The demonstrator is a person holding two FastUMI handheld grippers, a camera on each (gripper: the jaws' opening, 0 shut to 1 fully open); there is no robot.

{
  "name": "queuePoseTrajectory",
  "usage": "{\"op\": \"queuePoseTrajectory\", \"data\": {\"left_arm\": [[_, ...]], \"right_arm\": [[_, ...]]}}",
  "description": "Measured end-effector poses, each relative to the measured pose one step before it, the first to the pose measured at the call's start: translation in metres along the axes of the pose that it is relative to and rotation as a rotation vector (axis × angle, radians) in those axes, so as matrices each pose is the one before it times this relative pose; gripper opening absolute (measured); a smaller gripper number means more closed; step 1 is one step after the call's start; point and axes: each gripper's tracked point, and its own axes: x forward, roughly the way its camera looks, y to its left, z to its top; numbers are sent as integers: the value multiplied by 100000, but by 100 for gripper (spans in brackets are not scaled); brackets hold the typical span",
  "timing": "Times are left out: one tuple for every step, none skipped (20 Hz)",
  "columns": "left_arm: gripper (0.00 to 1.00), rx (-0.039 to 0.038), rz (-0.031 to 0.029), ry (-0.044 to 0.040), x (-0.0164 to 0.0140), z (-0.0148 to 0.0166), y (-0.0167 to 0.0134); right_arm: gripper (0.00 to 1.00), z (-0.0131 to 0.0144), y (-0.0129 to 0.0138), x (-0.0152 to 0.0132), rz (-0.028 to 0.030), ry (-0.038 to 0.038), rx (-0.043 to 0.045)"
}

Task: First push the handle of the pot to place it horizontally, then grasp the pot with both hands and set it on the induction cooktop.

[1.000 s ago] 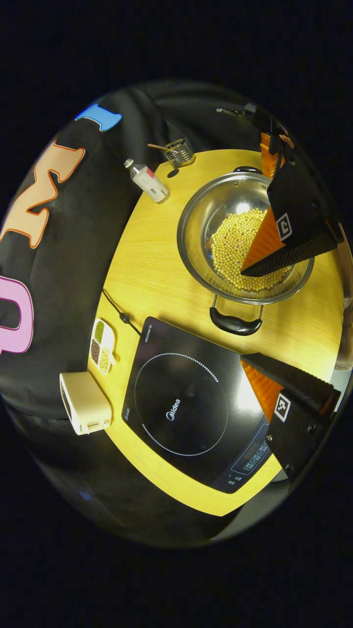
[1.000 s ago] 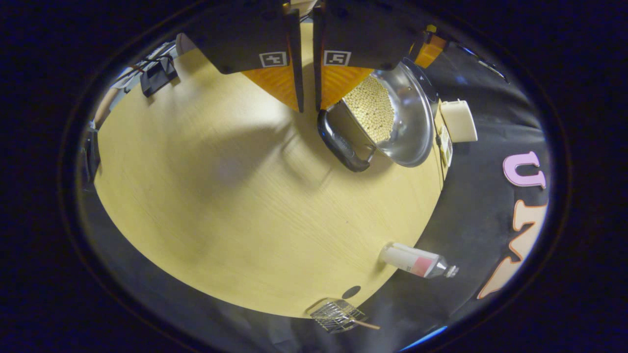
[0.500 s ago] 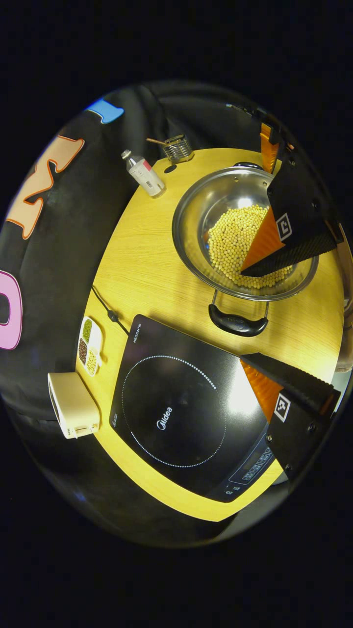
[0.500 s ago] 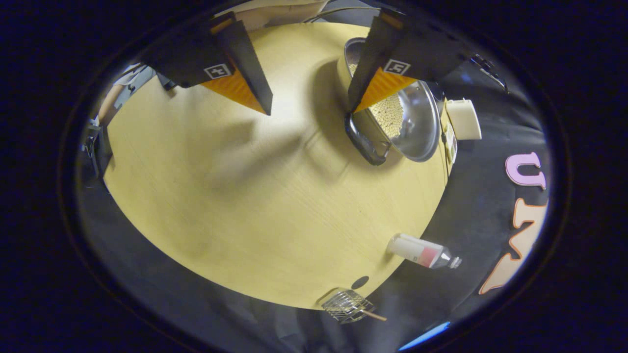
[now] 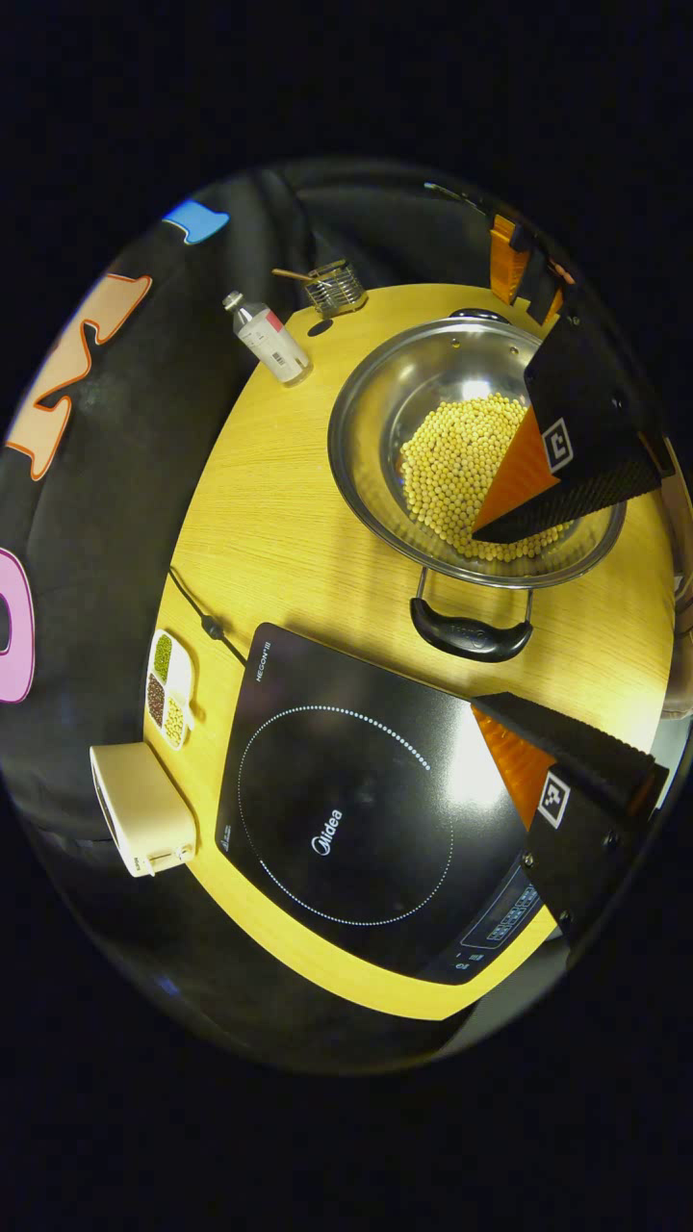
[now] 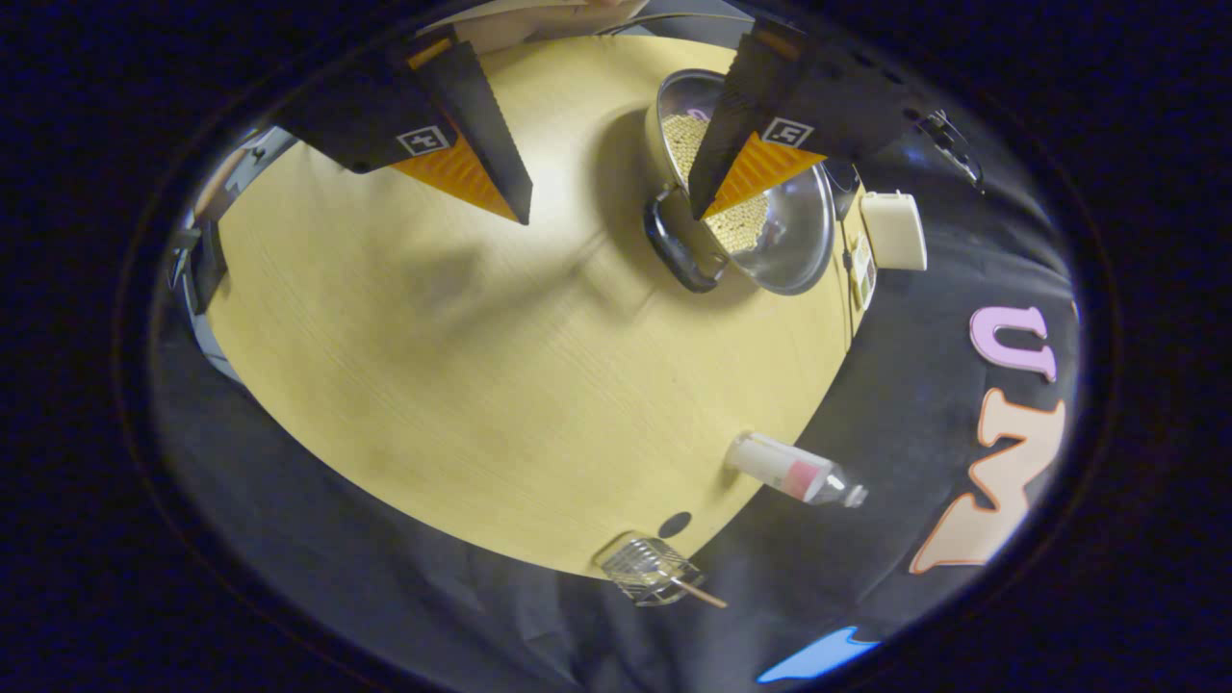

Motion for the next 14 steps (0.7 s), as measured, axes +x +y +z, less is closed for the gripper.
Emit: {"op": "queuePoseTrajectory", "data": {"left_arm": [[96, 734, 45, 107, 91, 133, 14], [96, 776, -89, 299, 121, -65, -27], [96, 825, -198, 567, 179, 42, -53], [96, 792, -268, 557, 160, -60, -49], [96, 587, -389, 690, 219, 20, -147], [96, 457, -448, 666, 126, -116, -170], [96, 601, -358, 785, 208, -62, -121], [96, 597, -47, 693, 110, -96, -91], [95, 907, 191, 379, 190, 57, -51], [95, 1129, 264, 372, 78, -31, 19], [95, 1237, 358, 328, 179, 74, 2], [95, 983, 577, 523, 107, -32, 129], [95, 804, 308, 395, 126, 72, 11], [95, 636, -78, 127, 125, 38, -100]], "right_arm": [[100, 179, 555, 110, 1356, -708, -2779], [93, 123, 721, 81, 1015, -327, -3315], [93, 378, 570, 280, 271, -872, -4918], [93, 339, 367, 494, 551, -857, -5071], [93, 374, 619, 351, 794, 183, -3766], [93, 223, 491, 411, 380, 661, -3990], [100, 12, 233, 315, 709, 835, -3115], [100, 377, 110, 286, 692, 894, -1821], [94, 161, 231, 282, 936, 1264, -1367], [100, -128, 207, 337, 1174, 1660, -1117], [94, -93, 288, 340, 1458, 2011, -953], [100, -285, 267, 376, 1561, 2354, -696], [100, -242, 254, 268, 1560, 2398, -600], [100, -423, 174, 469, 1116, 2617, -611]]}}
